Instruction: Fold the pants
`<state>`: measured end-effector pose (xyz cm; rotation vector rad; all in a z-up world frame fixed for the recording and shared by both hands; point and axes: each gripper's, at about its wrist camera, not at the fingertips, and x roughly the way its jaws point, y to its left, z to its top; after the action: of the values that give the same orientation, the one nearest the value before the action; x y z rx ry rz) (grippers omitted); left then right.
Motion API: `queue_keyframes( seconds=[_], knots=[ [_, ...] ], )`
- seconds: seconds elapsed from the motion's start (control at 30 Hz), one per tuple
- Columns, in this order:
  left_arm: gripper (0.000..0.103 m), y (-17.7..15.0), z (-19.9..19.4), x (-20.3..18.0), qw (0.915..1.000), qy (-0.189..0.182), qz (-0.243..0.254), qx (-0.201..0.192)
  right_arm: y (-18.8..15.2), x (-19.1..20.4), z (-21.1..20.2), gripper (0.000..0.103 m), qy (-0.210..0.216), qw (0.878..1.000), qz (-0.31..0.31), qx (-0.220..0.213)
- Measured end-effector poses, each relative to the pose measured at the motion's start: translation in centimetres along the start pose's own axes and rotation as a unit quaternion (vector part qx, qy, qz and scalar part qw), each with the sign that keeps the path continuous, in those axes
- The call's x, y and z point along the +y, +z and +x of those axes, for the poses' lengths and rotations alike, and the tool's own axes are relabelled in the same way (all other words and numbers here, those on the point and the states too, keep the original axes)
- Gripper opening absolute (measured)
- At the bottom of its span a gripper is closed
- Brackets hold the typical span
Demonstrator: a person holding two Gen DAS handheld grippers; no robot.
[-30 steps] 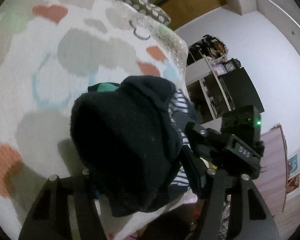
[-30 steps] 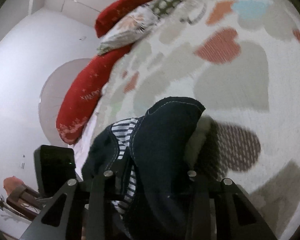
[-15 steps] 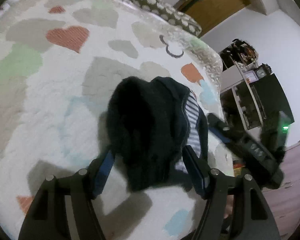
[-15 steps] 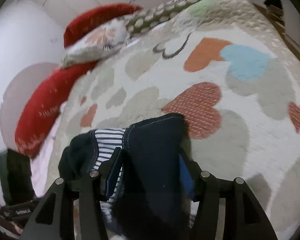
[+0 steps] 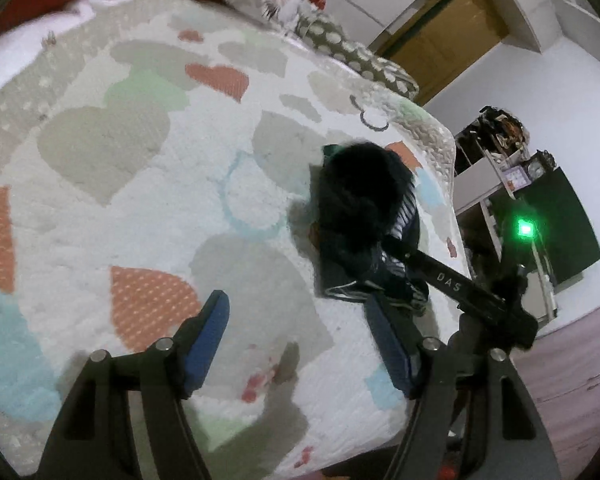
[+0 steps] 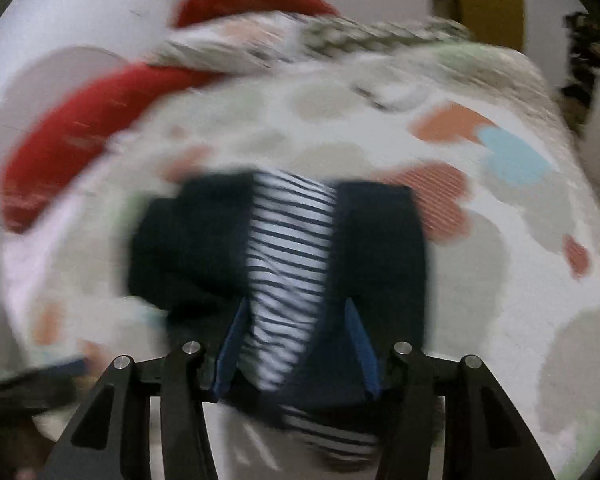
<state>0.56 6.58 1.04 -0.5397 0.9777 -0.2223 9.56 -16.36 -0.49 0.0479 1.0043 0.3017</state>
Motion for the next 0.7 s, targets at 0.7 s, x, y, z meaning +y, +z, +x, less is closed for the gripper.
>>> queue_keyframes(
  seconds=[0.7],
  knots=[
    [0.091, -4.1, -6.0, -4.1, 0.9537, 0.201, 0.111, -0.194, 1.2, 1.6, -2.9, 0.061, 0.110, 0.991, 0.064, -0.033]
  ],
)
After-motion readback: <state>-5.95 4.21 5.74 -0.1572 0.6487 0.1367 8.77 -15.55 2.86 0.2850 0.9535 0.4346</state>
